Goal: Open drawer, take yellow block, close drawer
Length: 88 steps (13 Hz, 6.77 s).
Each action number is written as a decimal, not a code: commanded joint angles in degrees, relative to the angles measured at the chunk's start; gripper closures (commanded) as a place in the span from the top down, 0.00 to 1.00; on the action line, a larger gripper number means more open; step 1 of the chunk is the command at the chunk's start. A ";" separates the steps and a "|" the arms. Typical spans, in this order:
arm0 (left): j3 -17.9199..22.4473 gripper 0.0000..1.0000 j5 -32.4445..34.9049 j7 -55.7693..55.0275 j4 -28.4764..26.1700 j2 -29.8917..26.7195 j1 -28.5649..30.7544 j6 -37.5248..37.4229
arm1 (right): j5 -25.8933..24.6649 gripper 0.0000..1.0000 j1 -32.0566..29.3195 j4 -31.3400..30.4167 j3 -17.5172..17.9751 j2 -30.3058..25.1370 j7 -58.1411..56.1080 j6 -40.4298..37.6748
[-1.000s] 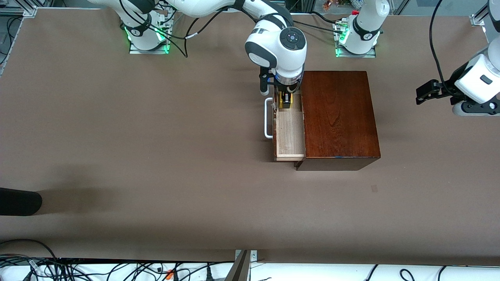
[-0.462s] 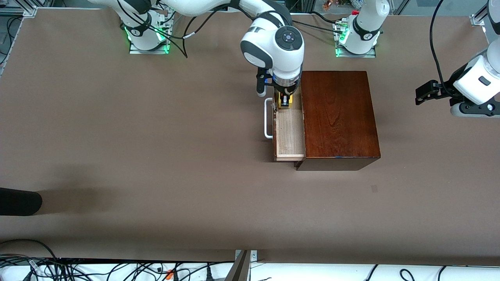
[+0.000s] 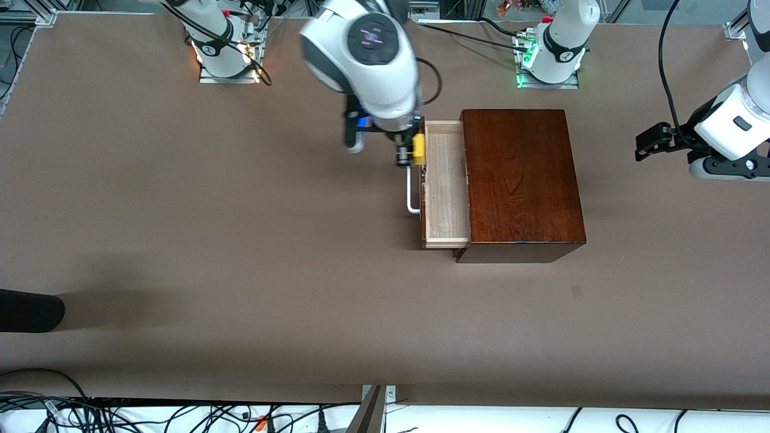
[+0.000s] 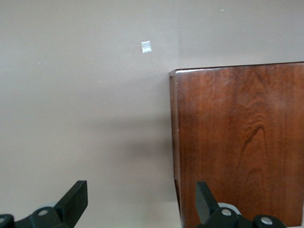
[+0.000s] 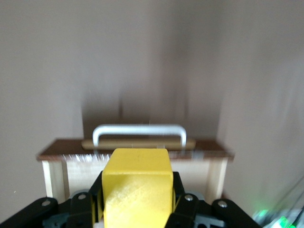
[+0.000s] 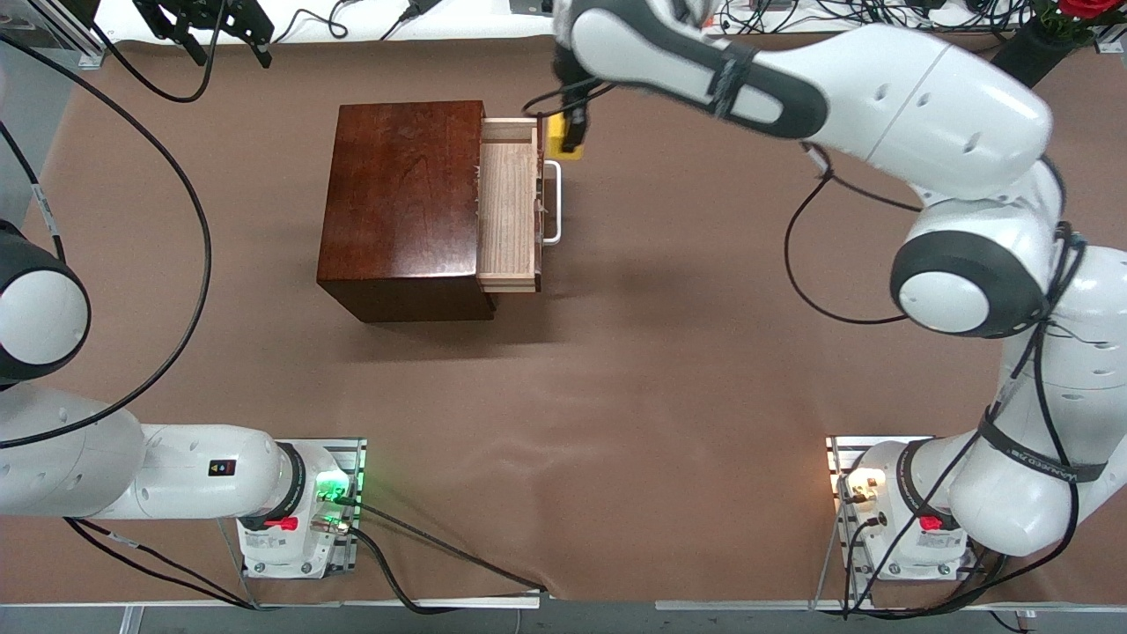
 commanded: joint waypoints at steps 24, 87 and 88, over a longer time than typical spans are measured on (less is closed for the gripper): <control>-3.71 1.00 -13.19 53.80 3.81 23.84 -33.01 21.95 | 3.87 0.00 -22.87 -80.84 -12.13 -24.25 -109.35 56.69; 4.62 1.00 1.84 -1.53 -1.72 -1.89 -5.24 6.49 | 0.00 1.00 -34.38 -33.64 -18.54 -34.88 -127.37 -6.48; 5.68 1.00 1.23 -1.46 -2.25 -2.25 -5.76 6.49 | 0.00 1.00 -34.38 -33.64 -18.54 -34.88 -127.37 -6.48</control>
